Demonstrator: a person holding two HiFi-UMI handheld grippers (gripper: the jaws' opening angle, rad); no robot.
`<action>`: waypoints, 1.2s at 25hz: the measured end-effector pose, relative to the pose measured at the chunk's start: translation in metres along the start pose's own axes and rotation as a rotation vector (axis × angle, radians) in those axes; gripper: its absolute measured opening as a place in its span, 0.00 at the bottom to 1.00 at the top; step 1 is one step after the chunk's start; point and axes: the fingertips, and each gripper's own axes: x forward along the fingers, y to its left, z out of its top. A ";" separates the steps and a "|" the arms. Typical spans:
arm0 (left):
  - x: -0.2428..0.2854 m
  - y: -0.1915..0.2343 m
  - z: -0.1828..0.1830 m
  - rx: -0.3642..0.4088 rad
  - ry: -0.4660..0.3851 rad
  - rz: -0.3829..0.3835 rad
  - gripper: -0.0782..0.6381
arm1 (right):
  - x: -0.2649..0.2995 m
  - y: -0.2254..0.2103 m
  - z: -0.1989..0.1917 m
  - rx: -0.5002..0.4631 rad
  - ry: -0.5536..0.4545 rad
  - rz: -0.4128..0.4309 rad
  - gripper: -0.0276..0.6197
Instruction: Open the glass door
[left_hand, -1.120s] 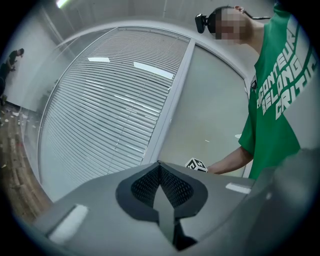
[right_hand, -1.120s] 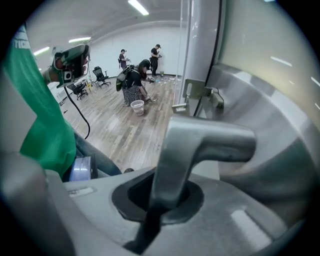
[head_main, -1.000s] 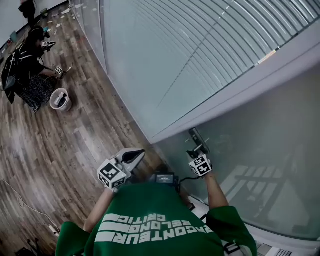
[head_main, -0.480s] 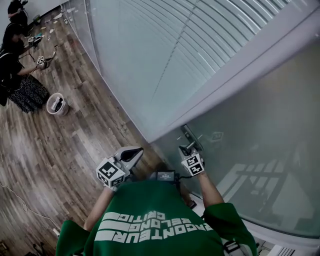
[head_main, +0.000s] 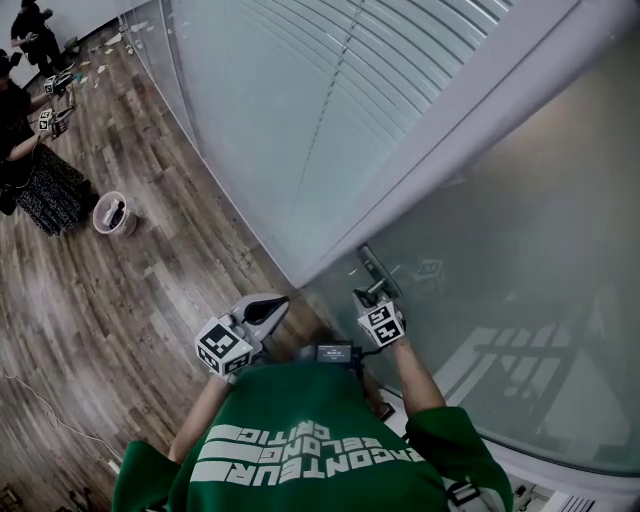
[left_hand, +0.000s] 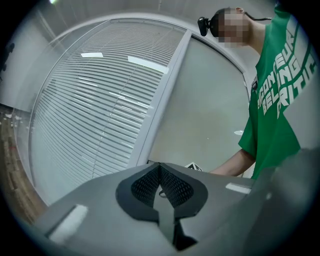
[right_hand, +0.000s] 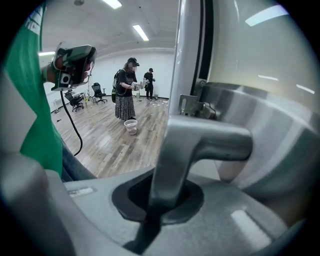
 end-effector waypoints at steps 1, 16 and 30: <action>0.002 -0.001 0.001 0.001 0.000 -0.001 0.13 | 0.000 -0.001 0.001 0.006 0.009 0.008 0.03; 0.026 -0.018 0.007 0.027 0.009 0.001 0.13 | -0.005 -0.010 -0.010 0.007 0.187 0.079 0.03; 0.042 -0.027 0.013 0.054 -0.015 -0.001 0.13 | -0.029 -0.031 -0.004 0.076 0.267 0.133 0.03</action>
